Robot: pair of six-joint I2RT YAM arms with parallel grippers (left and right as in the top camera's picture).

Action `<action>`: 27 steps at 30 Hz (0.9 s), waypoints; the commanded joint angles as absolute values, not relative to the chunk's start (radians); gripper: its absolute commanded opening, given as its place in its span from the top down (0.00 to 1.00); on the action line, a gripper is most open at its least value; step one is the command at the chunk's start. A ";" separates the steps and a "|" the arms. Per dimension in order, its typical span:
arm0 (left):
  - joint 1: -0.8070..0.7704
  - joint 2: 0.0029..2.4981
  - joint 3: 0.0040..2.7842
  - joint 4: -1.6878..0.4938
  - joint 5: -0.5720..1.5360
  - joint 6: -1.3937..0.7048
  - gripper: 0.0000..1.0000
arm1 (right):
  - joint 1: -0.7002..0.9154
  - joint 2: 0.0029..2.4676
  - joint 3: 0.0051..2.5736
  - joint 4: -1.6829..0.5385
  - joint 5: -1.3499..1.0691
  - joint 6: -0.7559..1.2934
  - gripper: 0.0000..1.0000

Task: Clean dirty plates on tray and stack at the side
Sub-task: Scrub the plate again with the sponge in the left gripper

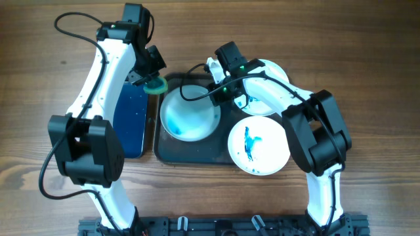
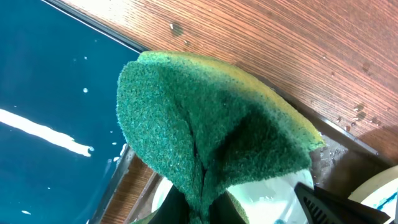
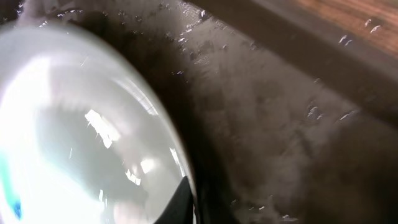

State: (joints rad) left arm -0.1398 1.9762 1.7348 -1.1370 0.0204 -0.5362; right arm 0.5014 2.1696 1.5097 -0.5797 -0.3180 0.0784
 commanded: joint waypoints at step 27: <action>-0.339 1.969 1.183 -0.562 0.401 -0.061 0.96 | 0.506 2.156 1.516 -0.723 -0.146 0.601 0.96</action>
State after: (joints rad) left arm -0.3126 1.9320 1.2053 -0.5900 0.1429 -0.2348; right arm 0.5098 2.1494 1.5249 -0.7258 -0.2077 0.6048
